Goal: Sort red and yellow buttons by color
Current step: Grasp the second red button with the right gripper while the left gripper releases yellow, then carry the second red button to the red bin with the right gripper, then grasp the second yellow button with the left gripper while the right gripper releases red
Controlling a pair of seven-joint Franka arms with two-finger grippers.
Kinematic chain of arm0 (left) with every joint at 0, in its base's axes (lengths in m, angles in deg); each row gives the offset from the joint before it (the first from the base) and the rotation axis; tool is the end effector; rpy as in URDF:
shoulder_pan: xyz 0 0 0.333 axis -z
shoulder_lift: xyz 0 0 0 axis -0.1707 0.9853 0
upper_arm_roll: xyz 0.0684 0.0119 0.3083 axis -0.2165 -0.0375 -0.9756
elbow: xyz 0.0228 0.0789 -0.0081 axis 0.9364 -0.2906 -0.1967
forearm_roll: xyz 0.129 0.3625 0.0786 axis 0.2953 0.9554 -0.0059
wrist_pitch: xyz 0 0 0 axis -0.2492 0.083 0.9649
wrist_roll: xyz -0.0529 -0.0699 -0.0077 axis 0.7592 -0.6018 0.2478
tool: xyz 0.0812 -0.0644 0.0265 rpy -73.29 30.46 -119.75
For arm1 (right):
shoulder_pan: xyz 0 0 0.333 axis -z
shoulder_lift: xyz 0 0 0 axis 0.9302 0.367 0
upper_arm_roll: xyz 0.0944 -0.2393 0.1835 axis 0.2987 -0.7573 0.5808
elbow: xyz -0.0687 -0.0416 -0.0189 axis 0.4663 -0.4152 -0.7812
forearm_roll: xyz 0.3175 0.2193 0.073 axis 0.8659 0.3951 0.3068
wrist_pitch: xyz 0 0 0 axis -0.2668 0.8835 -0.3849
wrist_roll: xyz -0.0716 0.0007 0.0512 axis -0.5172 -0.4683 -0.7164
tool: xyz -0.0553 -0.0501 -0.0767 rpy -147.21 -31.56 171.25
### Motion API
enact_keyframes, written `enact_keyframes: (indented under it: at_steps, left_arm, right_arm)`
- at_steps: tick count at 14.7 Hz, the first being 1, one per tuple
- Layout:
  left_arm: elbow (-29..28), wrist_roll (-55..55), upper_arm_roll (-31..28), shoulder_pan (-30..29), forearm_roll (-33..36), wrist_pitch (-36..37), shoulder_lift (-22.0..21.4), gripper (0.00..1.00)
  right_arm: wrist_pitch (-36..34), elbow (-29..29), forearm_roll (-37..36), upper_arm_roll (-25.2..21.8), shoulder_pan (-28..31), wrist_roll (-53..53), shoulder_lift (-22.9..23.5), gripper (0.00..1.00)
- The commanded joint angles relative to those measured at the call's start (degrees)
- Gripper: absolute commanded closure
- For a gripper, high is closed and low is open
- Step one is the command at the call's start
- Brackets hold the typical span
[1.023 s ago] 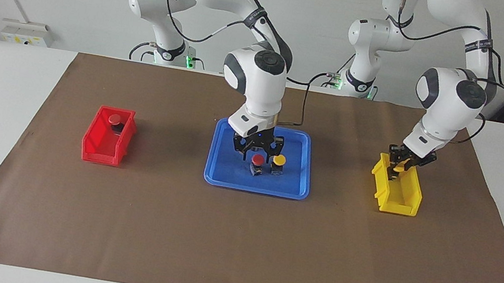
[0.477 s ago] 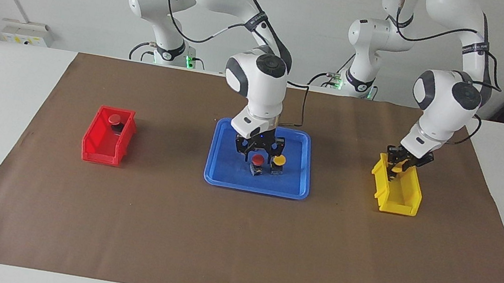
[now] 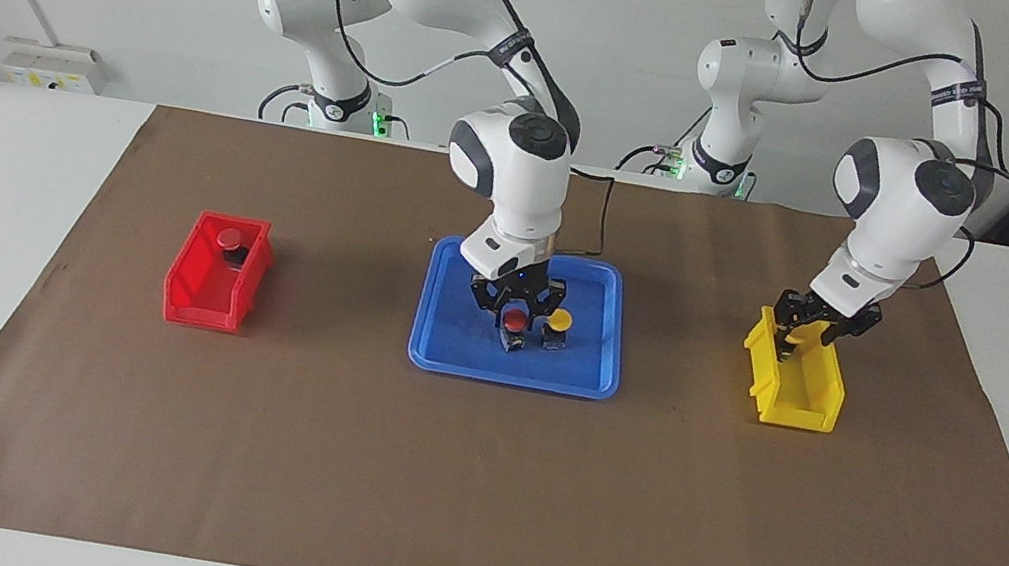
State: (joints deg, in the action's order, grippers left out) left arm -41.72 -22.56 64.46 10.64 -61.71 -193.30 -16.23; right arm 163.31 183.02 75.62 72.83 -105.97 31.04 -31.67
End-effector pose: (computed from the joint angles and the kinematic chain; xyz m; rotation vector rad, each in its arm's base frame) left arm 0.5202 -0.0149 0.4097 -3.1098 0.1782 -0.0301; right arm 0.5343 0.3973 0.3539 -3.0888 0.0031 -0.2215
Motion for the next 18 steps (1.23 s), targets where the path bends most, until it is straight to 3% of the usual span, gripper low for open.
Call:
enact_keyframes:
  at_steps: [1,3,5,6,7,9,11,14,18]
  left_arm:
    - [16.83,0.3,0.09,0.42,0.74,17.07,1.16,0.26]
    - [30.97,0.12,0.35,0.86,0.21,30.35,2.82,0.16]
    - [40.41,-1.1,0.44,3.22,-0.14,38.47,4.23,0.0]
    - [40.54,-4.42,0.44,6.11,0.03,37.8,4.76,0.0]
    - [37.14,-9.15,0.53,8.31,0.12,32.66,3.89,0.0]
    - [26.0,-16.11,0.61,14.01,-0.32,20.88,1.08,0.0]
    - [19.99,-25.84,0.88,19.99,-0.67,11.74,3.25,0.0]
    - [21.02,-36.16,0.61,29.32,-0.23,5.47,12.56,0.0]
    - [20.15,-40.04,0.7,35.13,-0.23,1.85,16.8,0.0]
  right_arm:
    - [-6.0,-5.1,-0.74,-0.05,1.28,-0.73,-0.77,0.76]
    - [-14.71,-8.64,-0.48,-0.48,5.39,-5.1,-3.55,0.76]
    - [-20.61,-6.91,-0.3,-0.4,13.2,-13.43,-9.7,0.76]
    - [-22.98,-5.07,-0.3,-0.49,17.33,-18.95,-12.6,0.76]
    - [-23.79,-2.96,-0.3,-0.49,21.37,-24.4,-14.46,0.75]
    - [-23.18,-0.13,0.14,-0.49,28.41,-32.68,-16.49,0.74]
    - [-22.05,1.36,0.49,-0.4,34.75,-40.94,-16.67,0.74]
    - [-15.13,8.72,0.58,-0.4,39.24,-47.2,-18.86,0.74]
    - [-5.8,18.58,4.8,-0.4,41.81,-50.91,-21.85,0.74]
